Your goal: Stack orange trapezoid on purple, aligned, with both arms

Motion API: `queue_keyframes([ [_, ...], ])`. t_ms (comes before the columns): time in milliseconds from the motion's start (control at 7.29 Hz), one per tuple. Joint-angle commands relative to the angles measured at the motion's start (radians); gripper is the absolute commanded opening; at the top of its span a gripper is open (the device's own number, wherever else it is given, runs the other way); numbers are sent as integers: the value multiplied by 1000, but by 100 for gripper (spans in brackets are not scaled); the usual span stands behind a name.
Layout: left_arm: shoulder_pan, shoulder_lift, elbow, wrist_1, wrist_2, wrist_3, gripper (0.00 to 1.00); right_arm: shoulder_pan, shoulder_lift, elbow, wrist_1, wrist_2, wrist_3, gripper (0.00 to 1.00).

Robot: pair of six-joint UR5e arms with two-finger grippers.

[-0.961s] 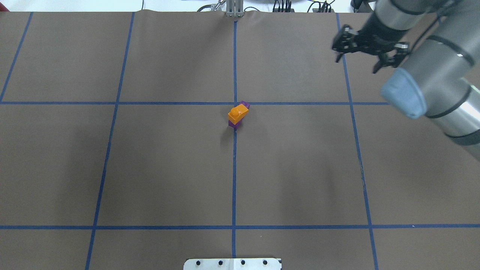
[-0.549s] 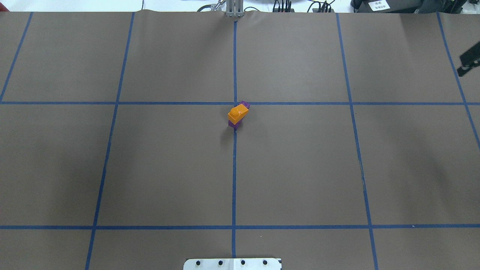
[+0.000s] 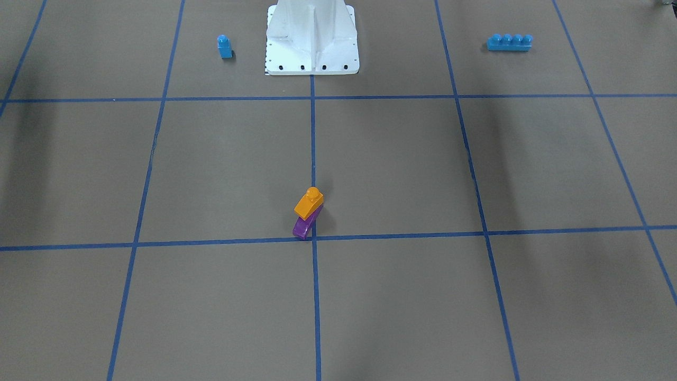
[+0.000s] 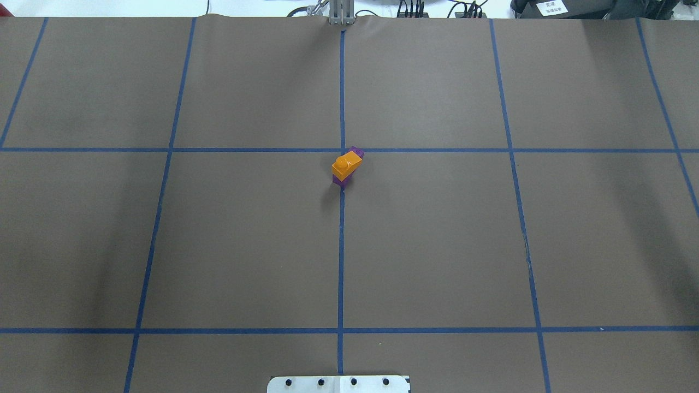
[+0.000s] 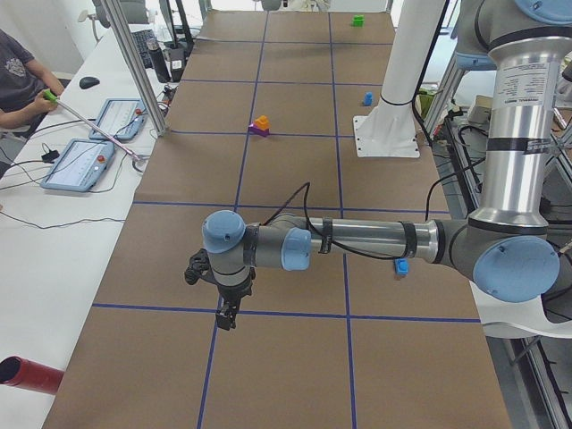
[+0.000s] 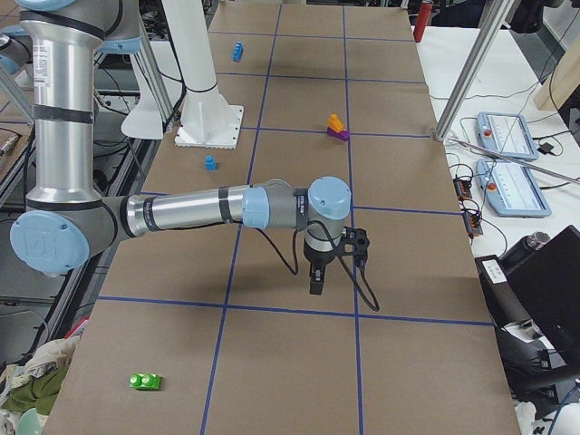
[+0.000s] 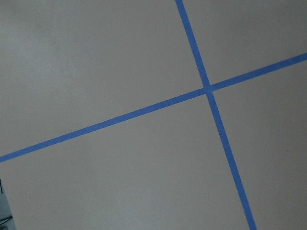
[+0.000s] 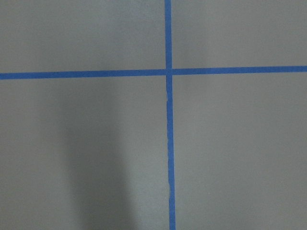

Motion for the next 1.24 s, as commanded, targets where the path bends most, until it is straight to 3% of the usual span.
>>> queue_keyframes([
  [0,-1,1,-5,19,-23,-2,100,12,-2,-36,9,43,-7,100],
  [1098,1,1,-3,19,-24,-1,100,41,-13,-67,9,70,-69,100],
])
